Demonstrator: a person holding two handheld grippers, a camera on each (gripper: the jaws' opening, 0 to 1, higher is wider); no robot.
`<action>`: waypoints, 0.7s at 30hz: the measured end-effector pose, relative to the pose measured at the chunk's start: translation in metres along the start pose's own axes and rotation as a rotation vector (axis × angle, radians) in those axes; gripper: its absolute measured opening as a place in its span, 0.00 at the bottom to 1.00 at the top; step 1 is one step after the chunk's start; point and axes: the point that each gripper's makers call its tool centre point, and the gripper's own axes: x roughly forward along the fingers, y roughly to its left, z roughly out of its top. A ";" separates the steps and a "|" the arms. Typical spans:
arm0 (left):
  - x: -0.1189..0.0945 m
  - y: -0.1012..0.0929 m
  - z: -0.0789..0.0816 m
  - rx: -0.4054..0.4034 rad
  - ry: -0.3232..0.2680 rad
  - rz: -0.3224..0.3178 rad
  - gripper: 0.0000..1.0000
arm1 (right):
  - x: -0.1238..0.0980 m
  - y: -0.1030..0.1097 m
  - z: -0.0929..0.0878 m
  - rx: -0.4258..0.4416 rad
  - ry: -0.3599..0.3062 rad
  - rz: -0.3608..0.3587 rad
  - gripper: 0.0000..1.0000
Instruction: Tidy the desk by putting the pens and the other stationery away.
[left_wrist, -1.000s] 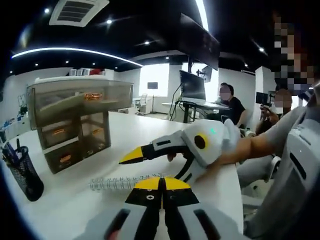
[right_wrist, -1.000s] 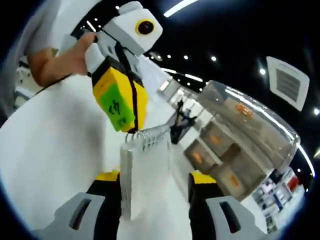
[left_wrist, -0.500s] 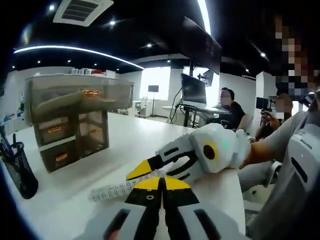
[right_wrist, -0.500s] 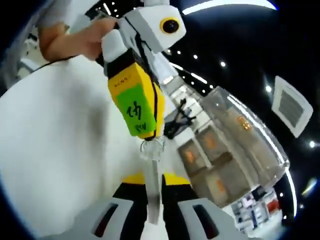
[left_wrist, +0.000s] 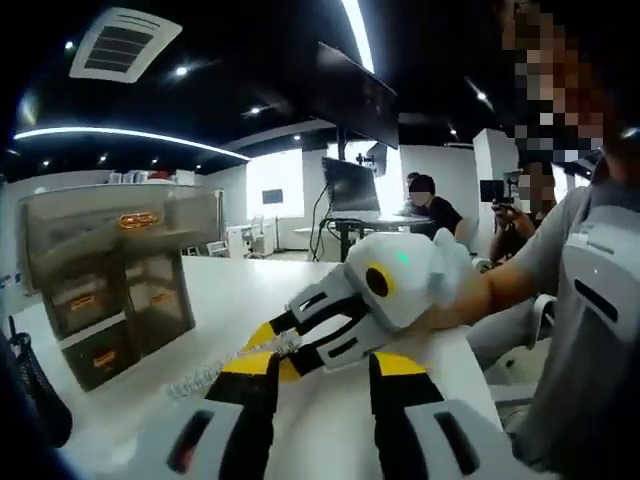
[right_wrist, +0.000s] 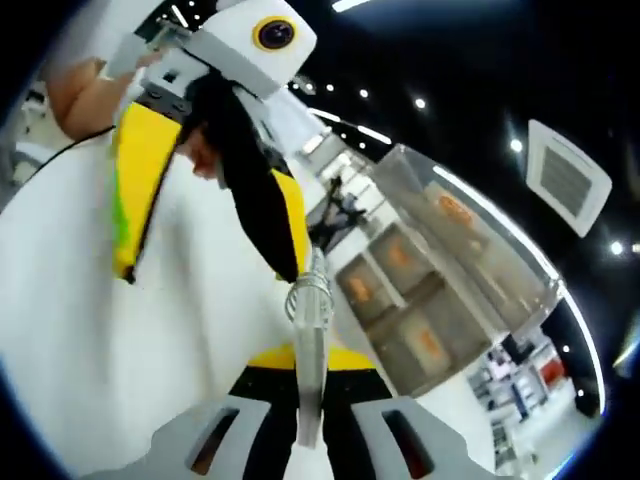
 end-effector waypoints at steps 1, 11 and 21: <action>-0.001 0.001 0.000 0.007 0.000 0.003 0.52 | -0.001 -0.003 -0.001 0.008 0.003 -0.006 0.05; -0.020 0.039 -0.026 0.089 0.104 0.114 0.57 | -0.014 -0.037 -0.005 -0.045 0.016 -0.114 0.05; -0.042 0.069 -0.034 0.312 0.166 0.042 0.60 | -0.017 -0.058 -0.022 0.121 0.032 -0.142 0.05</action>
